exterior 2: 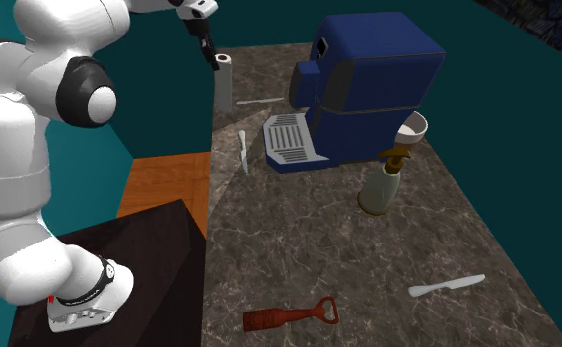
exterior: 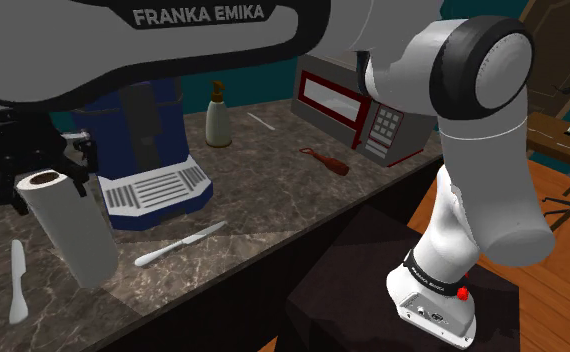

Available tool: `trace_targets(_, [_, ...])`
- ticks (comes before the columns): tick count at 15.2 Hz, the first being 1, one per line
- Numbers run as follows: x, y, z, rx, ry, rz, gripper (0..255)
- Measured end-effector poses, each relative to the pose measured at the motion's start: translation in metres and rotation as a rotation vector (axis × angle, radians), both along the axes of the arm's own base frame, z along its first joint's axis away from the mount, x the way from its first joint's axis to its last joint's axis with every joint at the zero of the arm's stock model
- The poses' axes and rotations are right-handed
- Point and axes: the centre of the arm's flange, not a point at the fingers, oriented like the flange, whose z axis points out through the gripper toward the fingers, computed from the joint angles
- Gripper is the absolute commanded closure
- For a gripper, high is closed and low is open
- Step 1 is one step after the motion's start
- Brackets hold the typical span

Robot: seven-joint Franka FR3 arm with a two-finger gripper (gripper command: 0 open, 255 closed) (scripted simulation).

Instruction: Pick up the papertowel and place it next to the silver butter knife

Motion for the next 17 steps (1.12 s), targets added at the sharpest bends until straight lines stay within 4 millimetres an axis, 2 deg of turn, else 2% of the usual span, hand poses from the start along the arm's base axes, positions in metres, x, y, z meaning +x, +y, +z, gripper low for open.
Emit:
trace_targets(2, [-0.008, 0.024, -0.008, 0.001, 0.000, 0.001, 255])
trace_targets(5, [-0.009, 0.036, -0.024, 0.000, 0.000, -0.001, 255])
trace_targets(14, [-0.009, 0.038, -0.072, -0.001, 0.000, -0.002, 255])
trace_targets(17, [-0.009, 0.038, -0.078, 0.000, 0.000, -0.001, 255])
